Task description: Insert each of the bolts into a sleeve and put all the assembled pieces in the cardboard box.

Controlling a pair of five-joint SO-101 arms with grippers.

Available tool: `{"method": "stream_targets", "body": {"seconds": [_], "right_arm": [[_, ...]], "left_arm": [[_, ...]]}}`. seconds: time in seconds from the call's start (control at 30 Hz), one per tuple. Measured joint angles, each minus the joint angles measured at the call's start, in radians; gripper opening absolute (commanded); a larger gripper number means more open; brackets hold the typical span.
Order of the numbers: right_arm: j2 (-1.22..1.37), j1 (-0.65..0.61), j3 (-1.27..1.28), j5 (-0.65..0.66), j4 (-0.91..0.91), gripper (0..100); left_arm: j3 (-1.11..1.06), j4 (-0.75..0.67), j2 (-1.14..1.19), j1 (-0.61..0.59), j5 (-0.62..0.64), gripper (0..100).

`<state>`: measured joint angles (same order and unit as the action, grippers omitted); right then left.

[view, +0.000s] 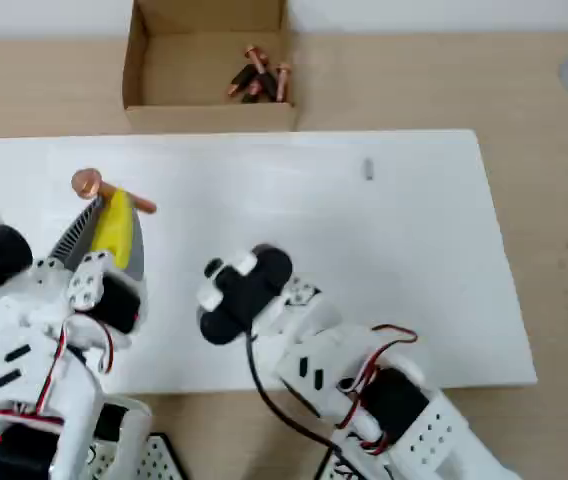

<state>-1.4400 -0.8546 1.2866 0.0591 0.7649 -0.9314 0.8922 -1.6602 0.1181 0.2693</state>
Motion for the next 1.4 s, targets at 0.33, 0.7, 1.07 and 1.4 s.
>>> {"method": "stream_targets", "body": {"seconds": [0.33, 0.7, 1.07, 1.4], "right_arm": [[-0.029, 0.000, 0.014, 0.020, -0.017, 1.0], [-0.029, 0.000, 0.066, 0.021, -0.238, 0.9], [-0.029, 0.000, 0.206, 0.003, -0.571, 0.9], [-0.029, 0.000, 0.222, -0.193, -0.663, 0.9]], "left_arm": [[0.173, 0.129, -0.008, 0.031, 0.106, 1], [0.173, 0.135, -0.008, 0.153, 0.169, 1], [0.215, 0.110, 0.002, 0.157, 0.120, 1], [0.305, 0.110, 0.184, 0.157, 0.112, 1]]}}
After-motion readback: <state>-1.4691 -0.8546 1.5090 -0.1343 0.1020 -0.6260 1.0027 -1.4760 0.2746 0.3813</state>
